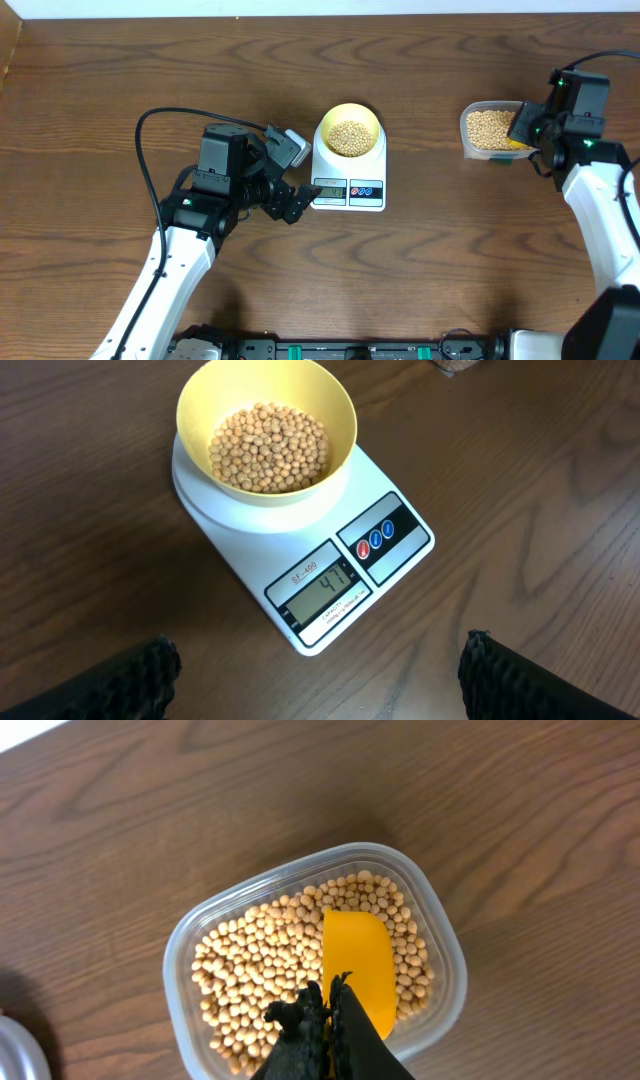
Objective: Scoop item into bowl and weigh 50g on scale
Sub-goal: 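Lower the yellow scoop into the soybean tub with the right gripper, then drag the scoop through the soybeans with the right gripper, then lift the filled scoop and carry it left over the yellow bowl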
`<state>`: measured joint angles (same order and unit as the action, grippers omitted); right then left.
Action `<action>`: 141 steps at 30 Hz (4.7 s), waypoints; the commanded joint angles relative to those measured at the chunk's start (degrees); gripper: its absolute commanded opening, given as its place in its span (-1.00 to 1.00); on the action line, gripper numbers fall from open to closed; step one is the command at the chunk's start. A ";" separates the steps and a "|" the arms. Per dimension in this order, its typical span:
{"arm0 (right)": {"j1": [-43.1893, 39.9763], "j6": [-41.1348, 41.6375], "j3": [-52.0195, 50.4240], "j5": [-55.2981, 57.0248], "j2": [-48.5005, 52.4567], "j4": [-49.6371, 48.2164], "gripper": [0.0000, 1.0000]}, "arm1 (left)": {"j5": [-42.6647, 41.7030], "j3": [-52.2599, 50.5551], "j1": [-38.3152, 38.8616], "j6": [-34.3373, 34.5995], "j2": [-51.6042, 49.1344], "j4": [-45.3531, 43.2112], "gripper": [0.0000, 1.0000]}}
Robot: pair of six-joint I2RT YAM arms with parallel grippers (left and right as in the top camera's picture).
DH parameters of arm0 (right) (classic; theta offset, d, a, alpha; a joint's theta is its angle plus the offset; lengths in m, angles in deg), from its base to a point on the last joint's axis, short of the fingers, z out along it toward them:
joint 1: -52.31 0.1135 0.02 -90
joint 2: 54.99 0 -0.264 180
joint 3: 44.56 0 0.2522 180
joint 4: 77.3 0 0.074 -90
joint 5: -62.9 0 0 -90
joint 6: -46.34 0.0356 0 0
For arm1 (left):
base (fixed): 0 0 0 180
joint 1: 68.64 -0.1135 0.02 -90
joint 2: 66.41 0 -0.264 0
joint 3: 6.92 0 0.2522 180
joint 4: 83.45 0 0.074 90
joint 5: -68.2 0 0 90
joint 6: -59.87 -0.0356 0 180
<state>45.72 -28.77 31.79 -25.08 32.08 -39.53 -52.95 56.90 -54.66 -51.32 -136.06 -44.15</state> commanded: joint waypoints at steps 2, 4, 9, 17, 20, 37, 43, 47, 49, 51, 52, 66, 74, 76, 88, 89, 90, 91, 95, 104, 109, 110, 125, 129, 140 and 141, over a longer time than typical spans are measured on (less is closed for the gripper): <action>1.27 0.94 0.28 1.07 1.09 -1.11 -0.98 | 0.33 -0.11 -0.15 -0.11 0.52 0.09 0.82; 1.53 0.94 0.28 1.07 1.11 -1.09 -0.98 | 0.33 -0.11 -0.15 -0.13 0.52 0.11 0.82; 1.81 0.94 0.28 1.05 1.29 -1.07 -0.98 | 0.33 -0.11 -0.15 -0.11 0.52 0.11 0.83; 1.81 0.94 0.28 -1.81 3.21 -1.11 -0.98 | 0.33 -0.11 -0.15 -0.11 0.52 0.11 0.82; 1.95 1.40 0.28 -4.13 3.32 -1.09 -0.98 | 0.33 -0.11 -0.15 -0.11 0.52 0.11 0.82; 2.82 2.38 0.28 -6.93 3.43 -1.09 -0.98 | 0.33 -0.11 -0.15 -0.13 0.52 0.09 0.82; 2.21 4.87 0.28 -8.50 3.43 -1.09 -0.98 | 0.33 -0.11 -0.15 -0.13 0.52 0.11 0.82; 1.01 6.32 0.28 -10.84 3.43 -1.09 -0.98 | 0.33 -0.11 -0.15 -0.11 0.52 0.09 0.82; 0.33 6.34 0.28 -12.24 3.43 -1.07 -0.98 | 0.33 -0.11 -0.15 -0.13 0.52 0.09 0.82; -0.55 6.38 0.28 -13.64 3.45 -1.07 -0.98 | 0.33 -0.11 -0.15 -0.13 0.52 0.11 0.82; -1.27 6.56 0.28 -14.47 3.45 -1.09 -0.98 | 0.33 -0.11 -0.15 -0.11 0.52 0.11 0.83; -5.95 7.37 0.28 -18.84 3.45 -1.20 -0.98 | 0.33 -0.11 -0.15 -0.13 0.52 0.11 0.82; -9.75 7.28 0.28 -24.83 3.45 -1.79 -0.98 | 0.33 -0.11 -0.15 -0.13 0.52 0.11 0.82; -10.51 7.06 0.28 -26.84 3.45 -2.54 -0.98 | 0.33 -0.11 -0.15 -0.11 0.52 0.11 0.83; -11.69 6.05 0.28 -37.13 3.45 -9.84 -0.98 | 0.33 -0.11 -0.15 -0.11 0.52 0.11 0.82; -11.69 6.05 0.28 -38.56 3.45 -10.69 -0.98 | 0.33 -0.11 -0.15 -0.13 0.52 0.11 0.82; -11.69 6.08 0.28 -39.85 3.45 -11.41 -0.98 | 0.33 -0.11 -0.15 -0.11 0.52 0.11 0.82; -11.56 6.08 0.28 -41.59 3.45 -12.28 -0.98 | 0.33 -0.11 -0.15 -0.11 0.52 0.09 0.82; -10.10 6.10 0.28 -44.22 3.45 -13.14 -0.98 | 0.33 -0.11 -0.15 -0.11 0.52 0.11 0.82; -2.40 8.83 0.28 -43.04 3.45 -14.86 -0.98 | 0.33 -0.11 -0.15 -0.11 0.52 0.11 0.82; 1.57 9.77 0.28 -41.31 3.45 -17.16 -0.98 | 0.33 -0.11 -0.15 -0.13 0.52 0.11 0.83; 2.54 9.92 0.28 -40.59 3.45 -17.77 -0.97 | 0.33 -0.11 -0.15 -0.13 0.52 0.11 0.82; 13.94 11.45 0.28 -34.71 3.48 -25.55 -0.98 | 0.33 -0.11 -0.15 -0.13 0.52 0.11 0.82; 16.48 11.39 0.28 -33.57 3.50 -25.55 -0.98 | 0.33 -0.11 -0.15 -0.13 0.52 0.11 0.82; 20.06 5.90 0.28 -31.89 3.72 -25.53 -0.98 | 0.33 -0.11 -0.15 -0.13 0.52 0.11 0.82; 20.24 5.07 0.28 -31.91 3.80 -25.53 -0.98 | 0.33 -0.11 -0.15 -0.13 0.52 0.11 0.83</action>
<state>65.13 -20.26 31.79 -57.82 35.09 -64.84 -52.95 56.90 -54.66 -51.32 -136.06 -44.17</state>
